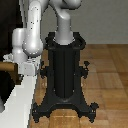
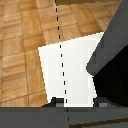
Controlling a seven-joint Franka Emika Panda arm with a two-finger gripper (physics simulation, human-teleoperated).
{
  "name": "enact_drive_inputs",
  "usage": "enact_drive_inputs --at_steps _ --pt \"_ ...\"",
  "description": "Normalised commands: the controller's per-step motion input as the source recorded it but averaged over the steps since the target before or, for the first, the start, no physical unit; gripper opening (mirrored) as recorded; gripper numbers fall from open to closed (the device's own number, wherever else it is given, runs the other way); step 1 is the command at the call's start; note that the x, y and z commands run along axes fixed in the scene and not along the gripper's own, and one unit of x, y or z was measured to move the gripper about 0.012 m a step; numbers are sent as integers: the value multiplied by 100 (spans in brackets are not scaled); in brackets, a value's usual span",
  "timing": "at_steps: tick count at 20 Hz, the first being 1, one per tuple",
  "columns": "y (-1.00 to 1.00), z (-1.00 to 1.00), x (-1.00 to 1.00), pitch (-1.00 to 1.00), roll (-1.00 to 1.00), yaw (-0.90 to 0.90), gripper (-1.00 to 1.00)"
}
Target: Open the door by pressing down and pulling on the handle.
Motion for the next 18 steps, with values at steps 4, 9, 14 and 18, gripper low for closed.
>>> enact_drive_inputs --at_steps 4,9,14,18 --pt "25 0 0 0 0 0 -100" --pt "60 0 0 0 0 0 -100" --pt "100 0 0 0 0 0 -100" --pt "100 0 0 0 0 0 -100"
